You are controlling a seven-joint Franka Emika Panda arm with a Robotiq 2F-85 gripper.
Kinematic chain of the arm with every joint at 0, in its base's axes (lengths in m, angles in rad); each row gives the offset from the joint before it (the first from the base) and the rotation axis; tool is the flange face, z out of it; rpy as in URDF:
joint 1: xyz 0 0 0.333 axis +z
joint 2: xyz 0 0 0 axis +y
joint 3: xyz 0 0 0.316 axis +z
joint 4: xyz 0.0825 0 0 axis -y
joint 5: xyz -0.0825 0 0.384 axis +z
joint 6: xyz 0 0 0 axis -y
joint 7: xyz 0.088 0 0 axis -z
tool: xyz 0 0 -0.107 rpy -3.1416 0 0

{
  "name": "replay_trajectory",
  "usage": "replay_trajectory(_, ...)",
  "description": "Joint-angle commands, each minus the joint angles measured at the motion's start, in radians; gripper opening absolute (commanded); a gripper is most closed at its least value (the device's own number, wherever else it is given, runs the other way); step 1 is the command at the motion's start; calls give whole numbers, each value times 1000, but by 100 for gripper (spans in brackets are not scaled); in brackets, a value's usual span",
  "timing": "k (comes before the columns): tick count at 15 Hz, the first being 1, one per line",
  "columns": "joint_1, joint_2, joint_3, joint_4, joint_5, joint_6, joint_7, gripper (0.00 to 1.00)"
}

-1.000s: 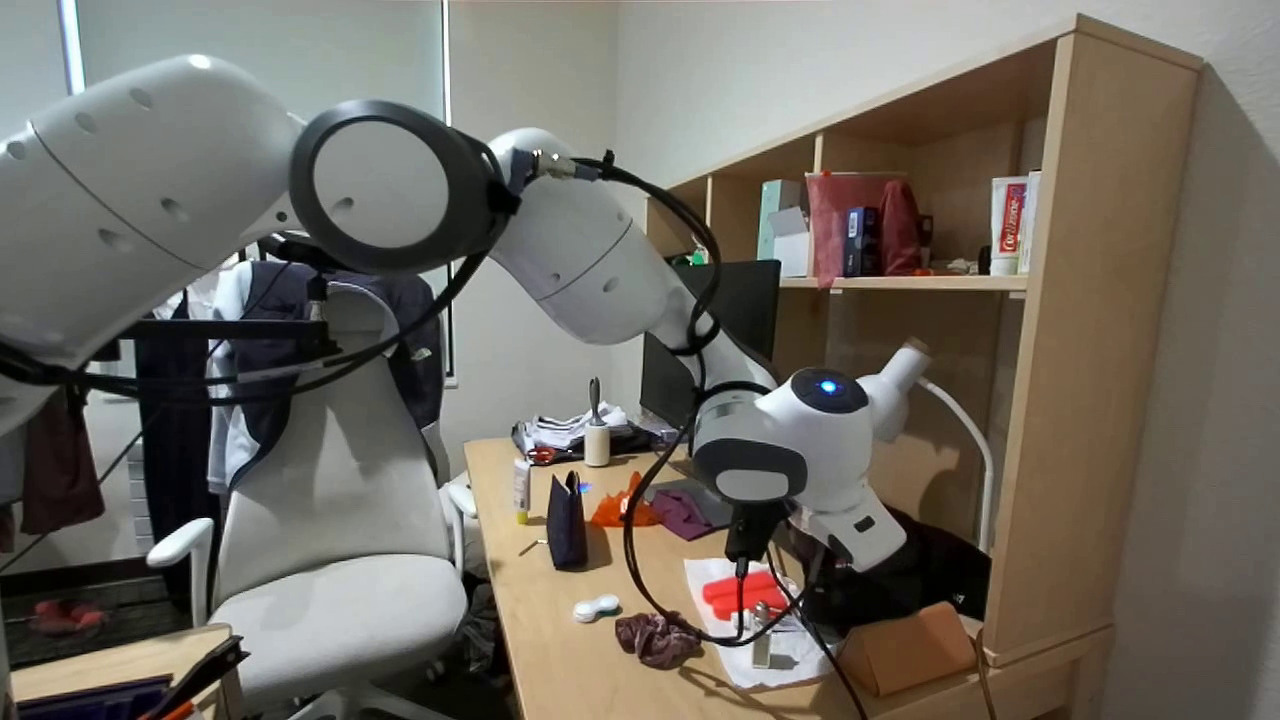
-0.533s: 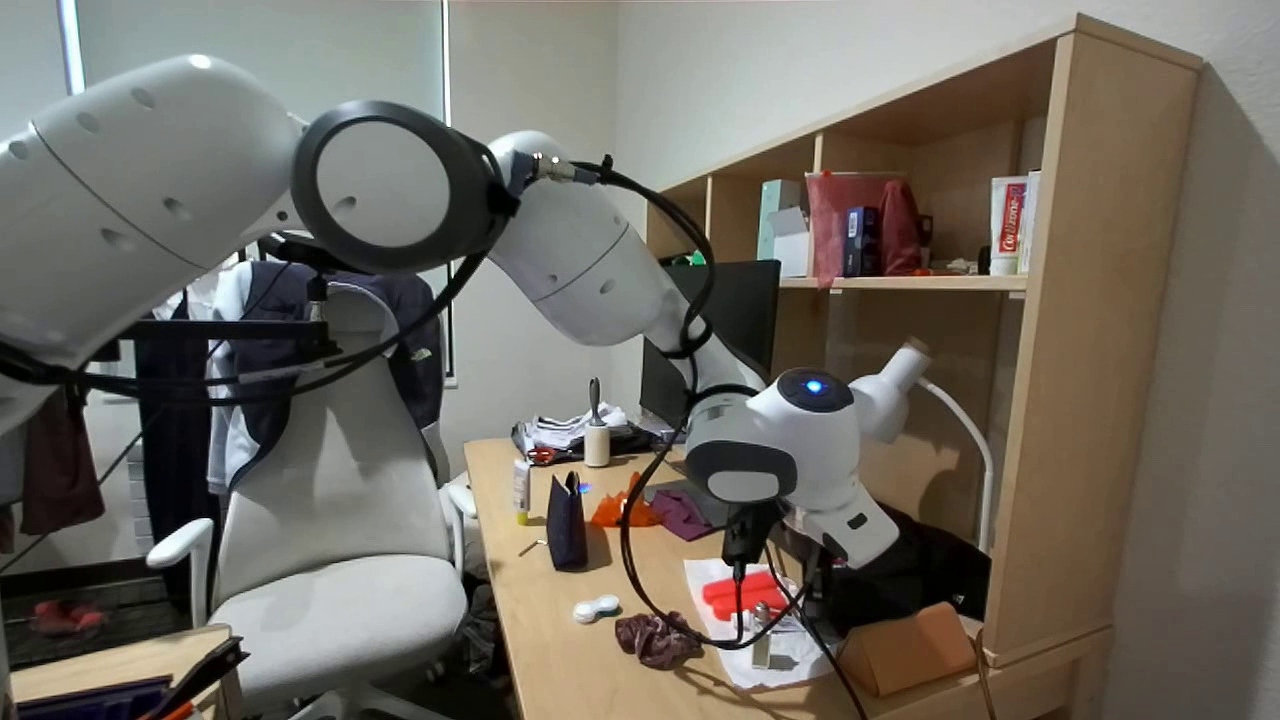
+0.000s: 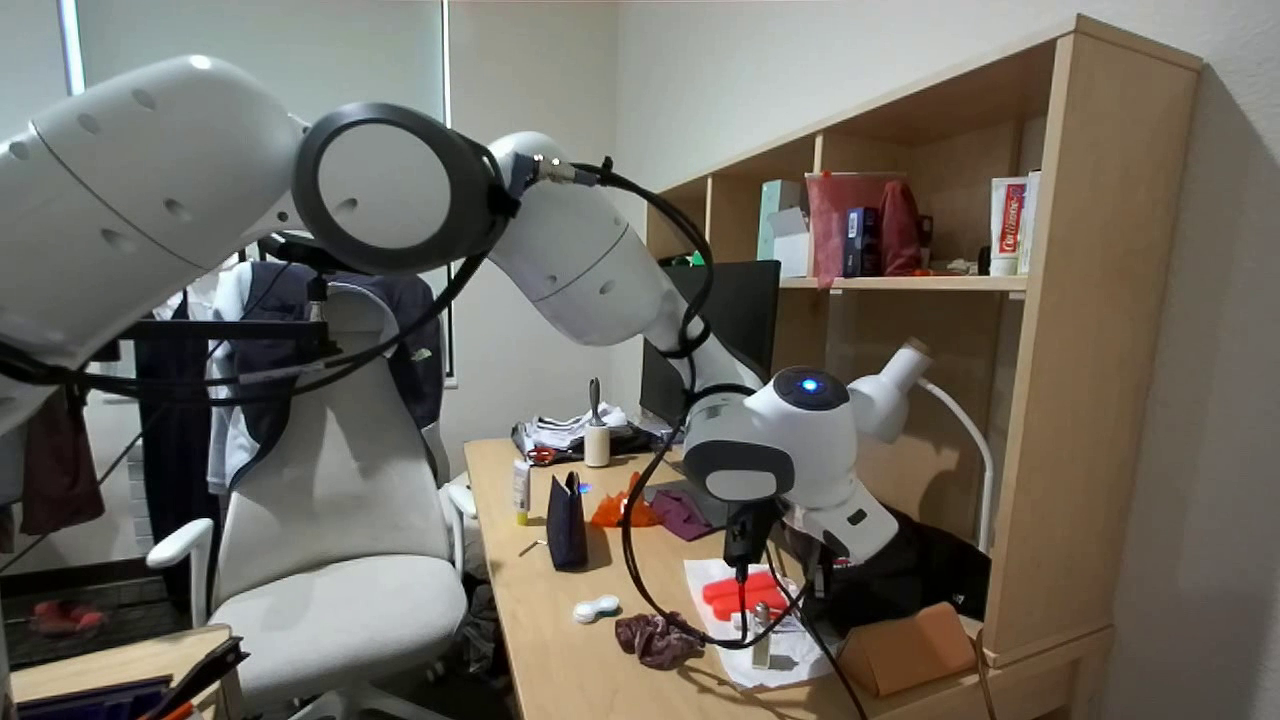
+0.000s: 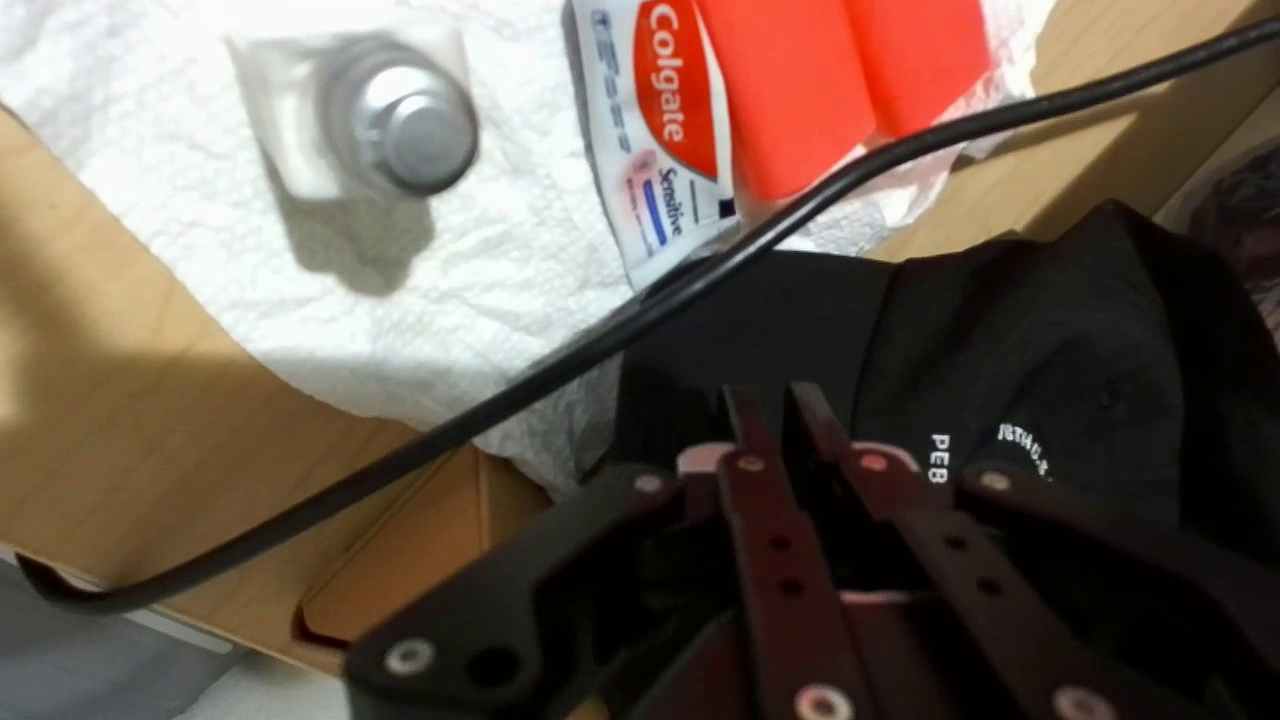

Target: Move one black cap to the left side of the desk

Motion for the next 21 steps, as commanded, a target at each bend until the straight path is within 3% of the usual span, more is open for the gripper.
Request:
replay_trajectory(1,-11,-36,12,-52,-13,16,-24,34)
replay_trajectory(2,-8,-31,5,-49,-16,13,-13,35)
replay_trajectory(4,5,-19,-20,-44,-30,22,9,47)
replay_trajectory(12,6,6,-36,-30,-94,63,9,99)
replay_trajectory(21,-61,46,69,15,-106,86,-54,100)
